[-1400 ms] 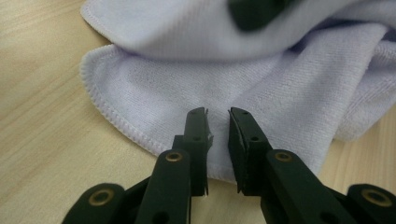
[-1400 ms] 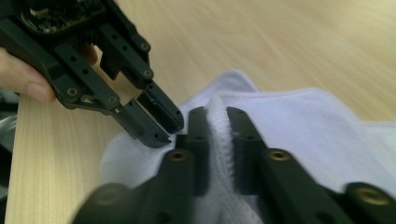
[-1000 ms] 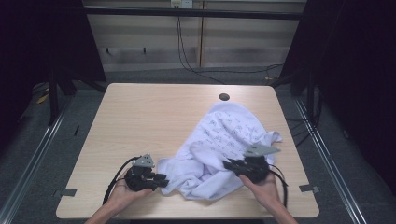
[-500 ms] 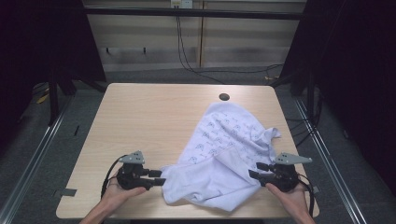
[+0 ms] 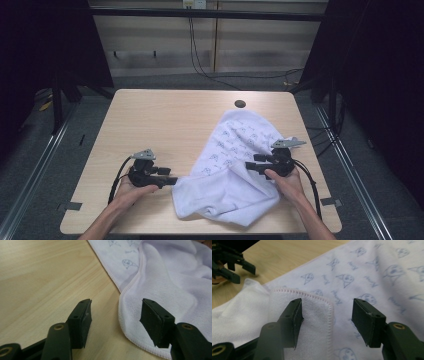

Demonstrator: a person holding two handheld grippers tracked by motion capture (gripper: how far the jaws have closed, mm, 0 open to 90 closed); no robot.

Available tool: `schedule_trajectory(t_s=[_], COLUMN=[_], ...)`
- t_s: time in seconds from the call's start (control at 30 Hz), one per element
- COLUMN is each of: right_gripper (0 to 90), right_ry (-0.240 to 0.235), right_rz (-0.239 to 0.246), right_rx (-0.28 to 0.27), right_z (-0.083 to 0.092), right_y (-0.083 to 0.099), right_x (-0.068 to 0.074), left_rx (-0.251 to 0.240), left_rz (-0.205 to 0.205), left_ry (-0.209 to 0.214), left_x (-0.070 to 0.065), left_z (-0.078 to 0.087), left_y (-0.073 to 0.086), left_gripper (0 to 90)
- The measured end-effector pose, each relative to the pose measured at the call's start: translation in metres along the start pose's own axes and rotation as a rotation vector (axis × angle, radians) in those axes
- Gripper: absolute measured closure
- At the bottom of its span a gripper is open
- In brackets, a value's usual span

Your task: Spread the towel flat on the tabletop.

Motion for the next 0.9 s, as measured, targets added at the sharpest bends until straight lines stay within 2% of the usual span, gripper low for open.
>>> schedule_trajectory(t_s=[0.13, 0.2, 0.23, 0.27, 0.3, 0.33, 0.37, 0.43, 0.53, 0.57, 0.6, 0.7, 0.73, 0.77, 0.8, 0.83, 0.9], right_gripper=[47.5, 51.6, 54.4, 56.6, 58.4, 61.9, 64.4, 73.1, 84.3, 84.9, 84.9, 84.4, 84.4, 84.2, 82.7, 84.8, 86.1], right_ry=[-0.055, -0.069, -0.071, -0.084, -0.086, -0.086, -0.095, -0.084, -0.064, -0.046, -0.046, -0.030, -0.028, -0.001, 0.011, 0.008, 0.093], right_rz=[0.007, 0.024, 0.032, 0.040, 0.049, 0.060, 0.067, 0.081, 0.095, 0.084, 0.084, 0.062, 0.049, 0.047, 0.034, 0.016, 0.003], right_rx=[0.055, 0.090, 0.104, 0.114, 0.127, 0.136, 0.144, 0.161, 0.138, 0.075, 0.075, -0.021, -0.046, -0.069, -0.089, -0.113, -0.123], right_z=[-0.007, -0.012, -0.013, -0.015, -0.016, -0.016, -0.017, -0.017, -0.013, -0.004, -0.004, 0.018, 0.026, 0.034, 0.042, 0.049, 0.062], right_y=[0.005, 0.008, 0.010, 0.011, 0.012, 0.013, 0.015, 0.017, 0.018, 0.014, 0.014, 0.007, 0.006, 0.006, 0.007, 0.008, 0.013], right_x=[0.006, 0.009, 0.012, 0.014, 0.017, 0.020, 0.022, 0.026, 0.030, 0.031, 0.031, 0.031, 0.030, 0.029, 0.027, 0.024, 0.017], left_rx=[0.032, 0.044, 0.053, 0.061, 0.069, 0.084, 0.087, 0.091, 0.065, 0.048, 0.021, -0.054, -0.073, -0.089, -0.104, -0.099, -0.112], left_rz=[-0.034, -0.061, -0.072, -0.088, -0.106, -0.121, -0.132, -0.136, -0.127, -0.123, -0.107, -0.076, -0.074, -0.067, -0.053, -0.055, -0.046], left_ry=[0.024, 0.020, 0.037, 0.044, 0.034, 0.051, 0.047, 0.041, 0.028, 0.019, 0.015, -0.006, -0.025, -0.037, -0.037, -0.044, -0.047], left_x=[-0.006, -0.010, -0.011, -0.013, -0.015, -0.017, -0.019, -0.021, -0.021, -0.020, -0.018, -0.011, -0.010, -0.008, -0.007, -0.005, -0.003], left_z=[-0.006, -0.007, -0.008, -0.008, -0.009, -0.009, -0.009, -0.009, -0.004, -0.001, 0.004, 0.018, 0.022, 0.026, 0.028, 0.030, 0.028], left_y=[0.000, 0.001, 0.001, 0.002, 0.003, 0.004, 0.004, 0.005, 0.004, 0.003, 0.001, -0.002, -0.003, -0.004, -0.005, -0.006, -0.010], left_gripper=[44.1, 52.6, 56.6, 65.1, 73.0, 79.6, 84.5, 87.7, 88.2, 88.2, 88.2, 88.3, 88.4, 88.3, 88.3, 88.3, 88.3])
Point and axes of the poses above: each handheld gripper's, and its own axes: z roughly backward along the jaws, y roughly out of its underside, x roughly to its left, the point moved 2 cm from there along -z, roughly forward along the jaws, and after that the axes turned 3 degrees about -z, right-handed, at the moved point
